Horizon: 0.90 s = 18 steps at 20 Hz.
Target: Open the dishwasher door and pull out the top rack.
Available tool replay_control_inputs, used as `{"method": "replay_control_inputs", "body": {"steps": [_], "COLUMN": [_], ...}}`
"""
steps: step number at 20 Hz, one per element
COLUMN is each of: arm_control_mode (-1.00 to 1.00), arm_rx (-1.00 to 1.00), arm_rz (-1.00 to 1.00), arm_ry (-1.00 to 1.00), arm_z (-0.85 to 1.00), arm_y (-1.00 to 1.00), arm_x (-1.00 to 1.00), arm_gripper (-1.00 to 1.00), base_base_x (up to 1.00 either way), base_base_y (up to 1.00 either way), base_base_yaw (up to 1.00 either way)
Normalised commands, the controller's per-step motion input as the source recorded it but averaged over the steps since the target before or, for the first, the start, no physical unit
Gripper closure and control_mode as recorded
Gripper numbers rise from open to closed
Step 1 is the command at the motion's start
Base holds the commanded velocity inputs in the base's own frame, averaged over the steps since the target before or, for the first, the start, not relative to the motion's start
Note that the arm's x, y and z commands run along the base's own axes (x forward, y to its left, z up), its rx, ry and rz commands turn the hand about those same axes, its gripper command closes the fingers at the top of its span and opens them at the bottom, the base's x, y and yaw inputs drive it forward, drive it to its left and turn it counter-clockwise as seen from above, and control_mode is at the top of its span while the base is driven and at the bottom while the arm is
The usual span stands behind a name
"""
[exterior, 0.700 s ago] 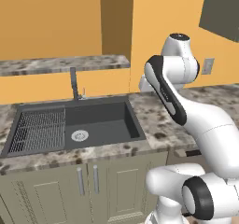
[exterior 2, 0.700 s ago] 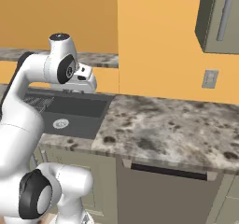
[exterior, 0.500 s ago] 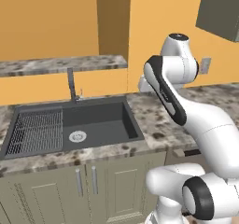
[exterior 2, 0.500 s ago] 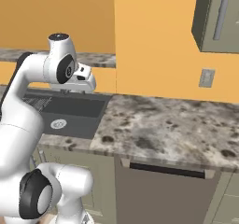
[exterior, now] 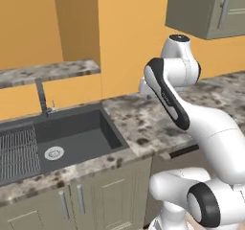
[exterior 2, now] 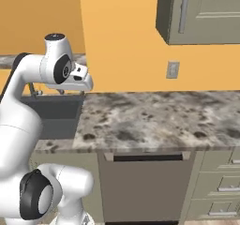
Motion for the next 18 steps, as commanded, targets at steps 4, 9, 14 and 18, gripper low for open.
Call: {"method": "replay_control_inputs", "body": {"steps": [4,9,14,18], "arm_control_mode": [1.00,1.00,1.00,1.00], "arm_rx": [0.00,0.00,0.00,0.00], "arm_rz": [0.00,0.00,0.00,0.00], "arm_ry": [0.00,0.00,0.00,0.00], "arm_z": [0.00,0.00,0.00,0.00], "arm_y": [0.00,0.00,0.00,0.00], "arm_x": [0.00,0.00,0.00,0.00], "arm_gripper": [-1.00,-1.00,-1.00,-1.00], "base_base_x": [-0.02,-0.11,-0.19,-0.27], "base_base_y": [0.00,0.00,0.00,0.00], "base_base_yaw": [-0.43,-0.46,-0.46,-0.41]}}
